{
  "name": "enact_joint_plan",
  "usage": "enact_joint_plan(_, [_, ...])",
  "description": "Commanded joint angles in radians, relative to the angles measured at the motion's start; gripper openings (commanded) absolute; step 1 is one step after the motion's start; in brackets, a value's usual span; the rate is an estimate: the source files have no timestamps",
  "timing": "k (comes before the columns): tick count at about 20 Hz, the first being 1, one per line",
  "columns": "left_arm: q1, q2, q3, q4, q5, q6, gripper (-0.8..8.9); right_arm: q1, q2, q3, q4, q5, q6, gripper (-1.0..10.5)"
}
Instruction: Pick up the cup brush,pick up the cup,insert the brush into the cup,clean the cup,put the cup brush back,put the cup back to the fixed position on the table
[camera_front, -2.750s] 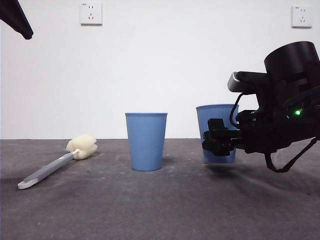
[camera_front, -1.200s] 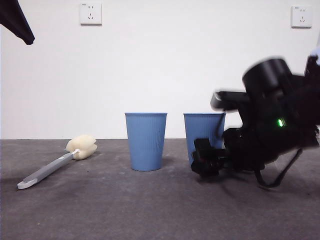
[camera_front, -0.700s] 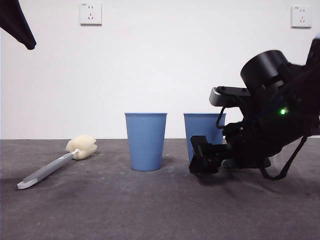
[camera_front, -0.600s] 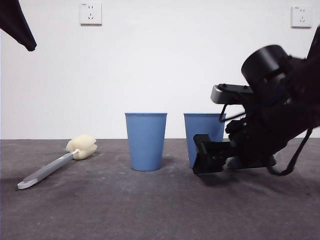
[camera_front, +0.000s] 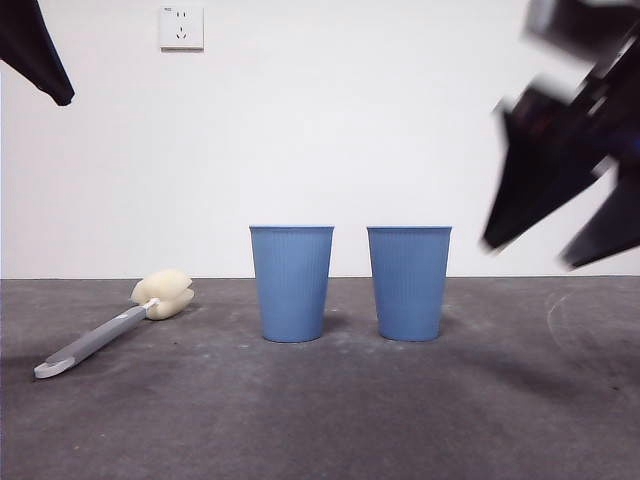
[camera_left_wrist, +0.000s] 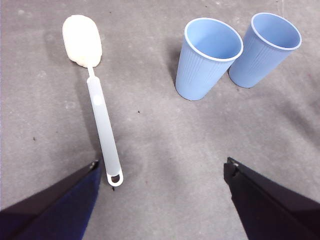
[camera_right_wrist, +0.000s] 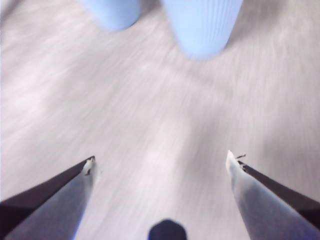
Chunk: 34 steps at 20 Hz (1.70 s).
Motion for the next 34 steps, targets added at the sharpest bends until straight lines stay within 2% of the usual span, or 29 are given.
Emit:
enact_joint_plan(1, [0.0, -0.001, -0.01, 0.001, 0.012, 0.011, 4.08, 0.002, -0.15, 0.051, -0.207, -0.034, 0.024, 4.4])
enact_joint_plan(4, [0.0, -0.001, -0.01, 0.001, 0.05, 0.006, 4.04, 0.002, -0.284, 0.159, -0.436, -0.049, 0.024, 4.3])
enact_joint_plan(7, [0.0, -0.001, -0.01, 0.0, 0.089, 0.004, 3.95, 0.002, -0.327, 0.256, -0.548, -0.103, 0.024, 2.7])
enact_joint_plan(8, [0.0, -0.001, -0.01, 0.0, 0.119, 0.004, 3.34, 0.002, -0.332, 0.286, -0.582, -0.127, 0.024, 2.3])
enact_joint_plan(10, [0.0, -0.001, -0.01, 0.0, 0.179, 0.005, 0.51, 0.002, -0.332, 0.329, -0.655, -0.172, 0.008, 0.6])
enact_joint_plan(11, [-0.001, -0.001, -0.01, -0.001, 0.198, 0.004, -0.12, 0.002, -0.331, 0.343, -0.694, -0.18, -0.003, -0.2])
enact_joint_plan(13, [-0.001, -0.001, -0.01, 0.0, 0.243, 0.005, -0.08, 0.002, -0.331, 0.357, -0.771, -0.18, -0.038, -0.1])
enact_joint_plan(16, [-0.001, -0.001, -0.01, 0.0, 0.261, 0.005, -0.07, 0.002, -0.331, 0.357, -0.81, -0.15, -0.039, -0.1])
enact_joint_plan(31, [0.0, -0.001, -0.01, 0.034, 0.253, 0.005, -0.04, 0.002, -0.33, 0.357, -0.81, -0.142, -0.037, 0.0])
enact_joint_plan(34, [0.0, -0.001, -0.008, 0.082, 0.228, 0.082, -0.04, 0.002, -0.33, 0.357, -0.81, -0.142, -0.036, 0.0])
